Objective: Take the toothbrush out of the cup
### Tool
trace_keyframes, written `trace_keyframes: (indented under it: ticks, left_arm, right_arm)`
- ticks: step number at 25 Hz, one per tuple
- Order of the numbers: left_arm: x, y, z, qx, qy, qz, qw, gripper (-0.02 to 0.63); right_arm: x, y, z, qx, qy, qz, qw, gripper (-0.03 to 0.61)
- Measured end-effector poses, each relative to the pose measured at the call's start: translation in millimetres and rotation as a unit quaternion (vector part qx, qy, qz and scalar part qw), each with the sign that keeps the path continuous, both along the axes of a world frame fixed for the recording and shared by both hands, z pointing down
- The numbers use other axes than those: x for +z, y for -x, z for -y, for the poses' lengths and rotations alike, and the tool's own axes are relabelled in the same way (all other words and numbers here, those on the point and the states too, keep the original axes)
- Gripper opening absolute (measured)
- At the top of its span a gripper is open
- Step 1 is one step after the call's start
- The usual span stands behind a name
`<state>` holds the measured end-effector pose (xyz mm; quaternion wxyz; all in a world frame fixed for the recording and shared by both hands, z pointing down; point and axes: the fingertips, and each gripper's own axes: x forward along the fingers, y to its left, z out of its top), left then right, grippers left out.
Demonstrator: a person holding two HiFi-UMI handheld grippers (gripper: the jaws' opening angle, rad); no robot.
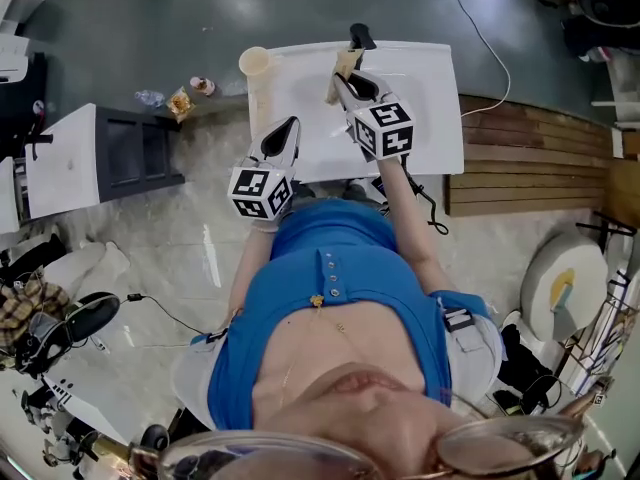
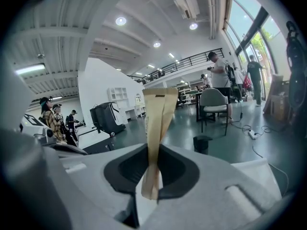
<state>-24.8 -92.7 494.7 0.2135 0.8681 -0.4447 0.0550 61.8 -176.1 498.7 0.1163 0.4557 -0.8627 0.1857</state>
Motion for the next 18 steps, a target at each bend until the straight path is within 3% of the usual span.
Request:
trace_keyframes:
  ticks: [18]
  left_arm:
    - [-1.2, -87.9, -7.4, 0.031, 0.003, 0.004, 0.9995, 0.000]
  right_arm:
    - [13.0, -120.1, -17.6, 0.047, 0.021, -0.009, 0.999, 0.049]
